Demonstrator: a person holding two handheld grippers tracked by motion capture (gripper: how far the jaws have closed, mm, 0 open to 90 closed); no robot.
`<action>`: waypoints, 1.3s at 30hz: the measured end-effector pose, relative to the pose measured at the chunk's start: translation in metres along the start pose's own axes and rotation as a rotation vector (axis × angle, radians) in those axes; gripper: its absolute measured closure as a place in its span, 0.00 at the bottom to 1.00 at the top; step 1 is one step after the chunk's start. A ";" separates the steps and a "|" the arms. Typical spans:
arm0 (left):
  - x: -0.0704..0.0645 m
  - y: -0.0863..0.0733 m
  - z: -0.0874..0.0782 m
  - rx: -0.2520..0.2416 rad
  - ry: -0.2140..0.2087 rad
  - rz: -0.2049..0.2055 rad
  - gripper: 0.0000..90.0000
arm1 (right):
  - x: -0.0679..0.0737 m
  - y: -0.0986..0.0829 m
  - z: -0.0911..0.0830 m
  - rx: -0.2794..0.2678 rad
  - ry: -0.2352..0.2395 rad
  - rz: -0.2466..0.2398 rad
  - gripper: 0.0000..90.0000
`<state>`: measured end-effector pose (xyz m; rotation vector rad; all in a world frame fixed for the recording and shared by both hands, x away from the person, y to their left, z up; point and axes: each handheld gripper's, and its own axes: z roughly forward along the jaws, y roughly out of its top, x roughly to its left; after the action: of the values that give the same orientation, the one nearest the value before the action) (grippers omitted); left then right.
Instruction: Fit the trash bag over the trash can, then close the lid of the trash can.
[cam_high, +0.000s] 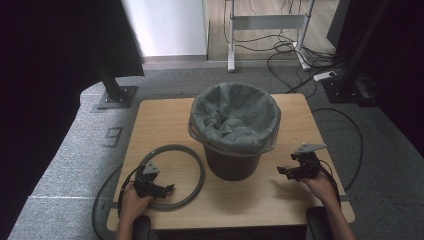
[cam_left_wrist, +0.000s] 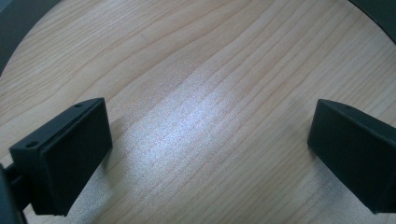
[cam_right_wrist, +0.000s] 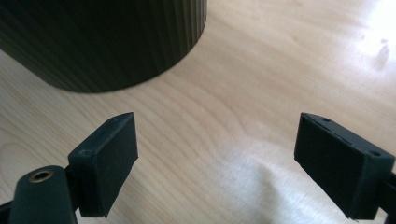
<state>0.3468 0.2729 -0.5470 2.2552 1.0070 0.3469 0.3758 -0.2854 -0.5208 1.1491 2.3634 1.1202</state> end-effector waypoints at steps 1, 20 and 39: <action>0.000 0.000 0.000 0.000 0.001 0.000 0.00 | 0.001 -0.003 0.001 0.001 0.000 0.000 0.15; 0.021 0.006 -0.030 -0.132 0.041 -0.063 0.00 | 0.005 -0.033 0.017 0.036 -0.089 -0.014 0.03; 0.056 -0.012 -0.012 -0.005 0.132 -0.156 0.00 | 0.005 -0.033 0.017 0.037 -0.090 -0.014 0.03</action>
<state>0.3719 0.3254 -0.5465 2.1556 1.2400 0.4345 0.3642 -0.2852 -0.5565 1.1680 2.3287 1.0028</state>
